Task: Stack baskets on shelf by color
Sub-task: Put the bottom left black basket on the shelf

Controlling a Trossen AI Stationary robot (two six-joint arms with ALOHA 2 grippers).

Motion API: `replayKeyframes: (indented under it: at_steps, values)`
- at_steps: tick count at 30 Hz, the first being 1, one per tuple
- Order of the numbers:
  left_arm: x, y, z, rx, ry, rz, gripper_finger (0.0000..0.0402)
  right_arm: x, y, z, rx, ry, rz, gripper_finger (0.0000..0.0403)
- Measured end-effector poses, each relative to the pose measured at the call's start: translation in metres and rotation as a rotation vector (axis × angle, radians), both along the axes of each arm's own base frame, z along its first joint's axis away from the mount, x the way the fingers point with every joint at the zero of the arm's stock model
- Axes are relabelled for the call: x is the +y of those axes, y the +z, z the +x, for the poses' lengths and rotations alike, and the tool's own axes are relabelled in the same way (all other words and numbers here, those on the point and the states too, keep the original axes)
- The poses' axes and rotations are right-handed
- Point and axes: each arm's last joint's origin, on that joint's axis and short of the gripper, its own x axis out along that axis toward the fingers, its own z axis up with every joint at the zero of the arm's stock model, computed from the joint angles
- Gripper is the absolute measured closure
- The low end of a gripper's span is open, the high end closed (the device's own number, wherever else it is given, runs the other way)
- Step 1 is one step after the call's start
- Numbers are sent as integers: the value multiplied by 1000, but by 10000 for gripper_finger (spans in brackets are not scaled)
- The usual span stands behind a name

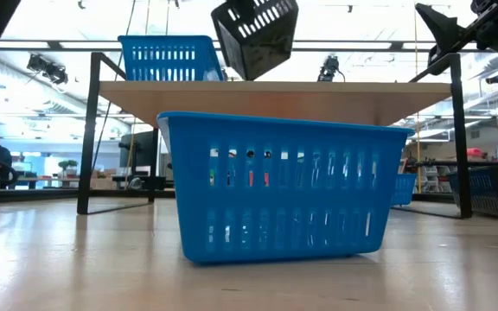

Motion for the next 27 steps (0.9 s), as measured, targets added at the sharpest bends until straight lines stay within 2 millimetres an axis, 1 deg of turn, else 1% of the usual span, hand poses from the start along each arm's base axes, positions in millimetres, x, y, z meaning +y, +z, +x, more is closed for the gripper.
replayKeyframes:
  at_steps: [5,11,20,27]
  values:
    - [14,0,2,2,31,-16,397,0,0,0,-1,-1,-1,163]
    - [21,0,3,5,26,-13,397,0,0,0,-4,-6,-7,163]
    - [9,3,8,-55,-39,-24,397,-1,0,0,-5,-39,-14,163]
    - [11,1,2,0,2,-24,397,-1,0,0,-5,-39,-14,163]
